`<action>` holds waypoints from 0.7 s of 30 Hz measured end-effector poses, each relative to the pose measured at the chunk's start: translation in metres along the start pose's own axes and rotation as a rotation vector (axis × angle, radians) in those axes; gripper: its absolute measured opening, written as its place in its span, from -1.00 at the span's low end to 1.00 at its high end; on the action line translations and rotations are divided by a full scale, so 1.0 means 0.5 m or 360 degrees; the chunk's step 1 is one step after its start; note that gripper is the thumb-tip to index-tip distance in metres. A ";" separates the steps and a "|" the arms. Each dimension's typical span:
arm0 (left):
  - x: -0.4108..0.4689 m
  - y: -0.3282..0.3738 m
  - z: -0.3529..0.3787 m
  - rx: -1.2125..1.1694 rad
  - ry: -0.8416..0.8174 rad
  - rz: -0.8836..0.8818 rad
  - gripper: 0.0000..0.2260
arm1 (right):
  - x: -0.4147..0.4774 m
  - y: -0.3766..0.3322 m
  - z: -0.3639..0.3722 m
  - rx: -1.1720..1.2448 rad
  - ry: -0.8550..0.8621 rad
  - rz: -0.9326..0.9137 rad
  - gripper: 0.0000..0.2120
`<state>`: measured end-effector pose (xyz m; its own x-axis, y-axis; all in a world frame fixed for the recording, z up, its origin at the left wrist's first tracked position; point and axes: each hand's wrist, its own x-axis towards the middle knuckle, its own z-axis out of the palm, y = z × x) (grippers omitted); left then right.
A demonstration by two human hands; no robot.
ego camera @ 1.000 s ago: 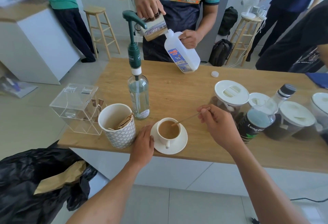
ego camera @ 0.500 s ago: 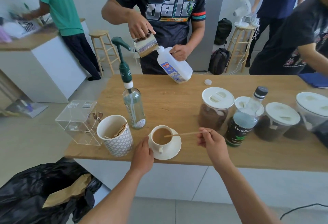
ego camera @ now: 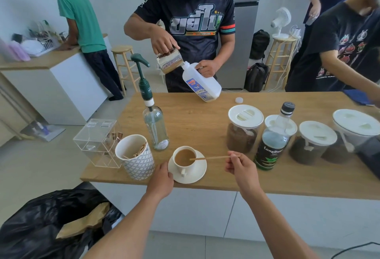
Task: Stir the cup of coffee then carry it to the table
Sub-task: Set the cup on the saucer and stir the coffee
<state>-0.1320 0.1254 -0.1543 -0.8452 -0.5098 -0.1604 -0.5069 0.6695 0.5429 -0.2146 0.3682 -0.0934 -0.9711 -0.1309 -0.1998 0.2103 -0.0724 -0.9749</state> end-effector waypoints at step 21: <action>-0.080 -0.004 -0.061 0.0104 0.0065 -0.0006 -0.53 | -0.071 0.070 0.021 0.0326 -0.0168 0.0336 -0.82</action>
<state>-0.0922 0.1279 -0.1237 -0.8364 -0.5330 -0.1276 -0.5209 0.7008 0.4874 -0.1717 0.3599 -0.1191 -0.8885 -0.2655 -0.3742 0.4352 -0.2291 -0.8707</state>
